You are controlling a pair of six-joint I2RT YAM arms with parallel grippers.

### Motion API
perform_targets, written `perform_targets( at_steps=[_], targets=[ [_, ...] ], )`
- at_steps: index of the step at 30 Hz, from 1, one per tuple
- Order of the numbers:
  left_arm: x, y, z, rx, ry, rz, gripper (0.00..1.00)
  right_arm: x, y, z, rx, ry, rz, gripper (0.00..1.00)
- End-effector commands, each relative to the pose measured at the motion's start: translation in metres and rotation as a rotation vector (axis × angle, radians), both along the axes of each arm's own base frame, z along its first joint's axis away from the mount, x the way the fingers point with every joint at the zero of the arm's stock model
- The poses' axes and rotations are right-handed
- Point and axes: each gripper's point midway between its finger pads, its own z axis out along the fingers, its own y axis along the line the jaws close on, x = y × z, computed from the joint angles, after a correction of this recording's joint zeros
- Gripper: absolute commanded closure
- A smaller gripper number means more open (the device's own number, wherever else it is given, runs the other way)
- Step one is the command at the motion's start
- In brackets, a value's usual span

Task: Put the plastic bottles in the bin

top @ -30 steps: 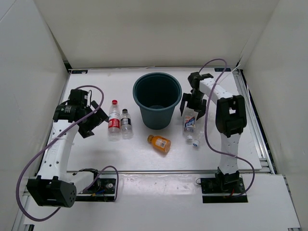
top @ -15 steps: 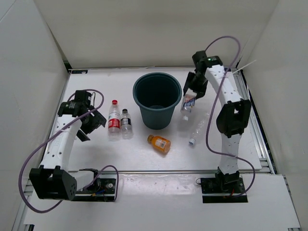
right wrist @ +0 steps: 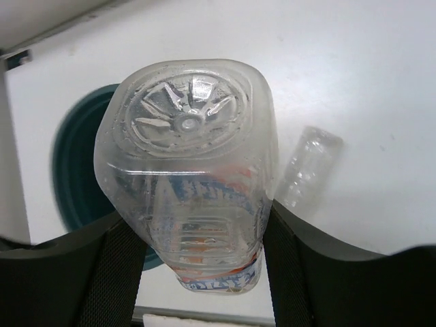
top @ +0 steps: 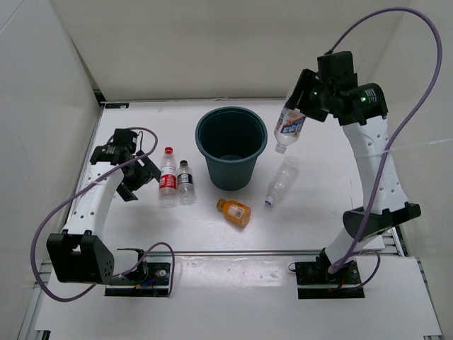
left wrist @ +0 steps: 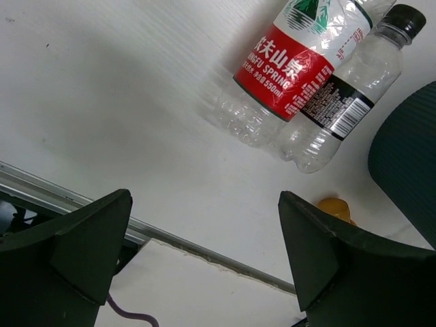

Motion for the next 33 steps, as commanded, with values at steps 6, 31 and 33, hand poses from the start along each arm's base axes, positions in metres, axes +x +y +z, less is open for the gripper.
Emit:
perform_targets(
  at_steps=[6,31,33],
  targets=[
    [0.041,-0.010,0.013,-0.030,-0.112,-0.057,0.00,0.046,0.107,0.045,-0.081,-0.335,0.199,0.75],
    [0.036,-0.010,-0.001,-0.016,-0.052,-0.073,0.00,0.024,-0.036,-0.142,0.242,0.275,-0.140,0.00],
    [0.039,-0.010,0.000,-0.016,-0.052,-0.073,0.00,0.022,-0.021,-0.169,0.293,0.371,-0.081,0.00]
  ],
)
